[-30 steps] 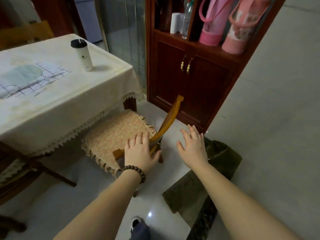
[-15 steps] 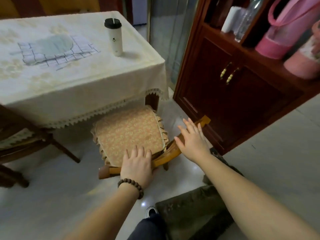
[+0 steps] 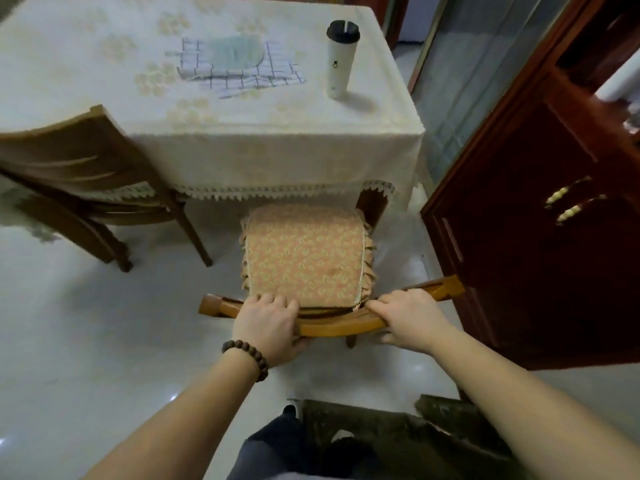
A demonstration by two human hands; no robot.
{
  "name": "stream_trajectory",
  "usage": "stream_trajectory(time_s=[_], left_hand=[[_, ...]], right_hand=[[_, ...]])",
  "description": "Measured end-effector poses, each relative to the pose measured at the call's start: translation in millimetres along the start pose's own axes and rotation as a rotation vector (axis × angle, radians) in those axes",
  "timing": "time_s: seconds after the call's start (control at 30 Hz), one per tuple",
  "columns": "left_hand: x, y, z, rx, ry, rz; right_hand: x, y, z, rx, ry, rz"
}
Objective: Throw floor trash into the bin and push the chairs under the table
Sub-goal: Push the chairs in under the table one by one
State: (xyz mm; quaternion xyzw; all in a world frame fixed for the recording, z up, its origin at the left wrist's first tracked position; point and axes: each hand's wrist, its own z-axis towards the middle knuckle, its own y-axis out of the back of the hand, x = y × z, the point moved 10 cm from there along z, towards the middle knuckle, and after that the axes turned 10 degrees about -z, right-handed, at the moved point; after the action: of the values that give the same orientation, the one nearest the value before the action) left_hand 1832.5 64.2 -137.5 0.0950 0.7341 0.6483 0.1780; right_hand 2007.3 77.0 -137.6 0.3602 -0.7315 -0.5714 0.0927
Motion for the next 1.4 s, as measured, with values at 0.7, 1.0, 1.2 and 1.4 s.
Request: stream_trajectory(time_s=[0.7,1.0,1.2,1.4], left_hand=[[46.4,44.9,93.4,-0.154,-0.056,0.089],[136.6,71.4,173.0,-0.148,-0.111,0.081],[180.8,74.2,206.8,-0.092,-0.115,0.071],[190.9,65.6,220.6,0.033,-0.073,0.057]], right_hand=[[-66.5,39.7,99.1,-0.04,0.032,-0.04],[-94.1,77.0,208.5,-0.021,-0.006,-0.025],[-103.0,87.0,259.4,0.009,-0.039,-0.029],[-109.0,86.3,269.4,-0.038,-0.02,-0.006]])
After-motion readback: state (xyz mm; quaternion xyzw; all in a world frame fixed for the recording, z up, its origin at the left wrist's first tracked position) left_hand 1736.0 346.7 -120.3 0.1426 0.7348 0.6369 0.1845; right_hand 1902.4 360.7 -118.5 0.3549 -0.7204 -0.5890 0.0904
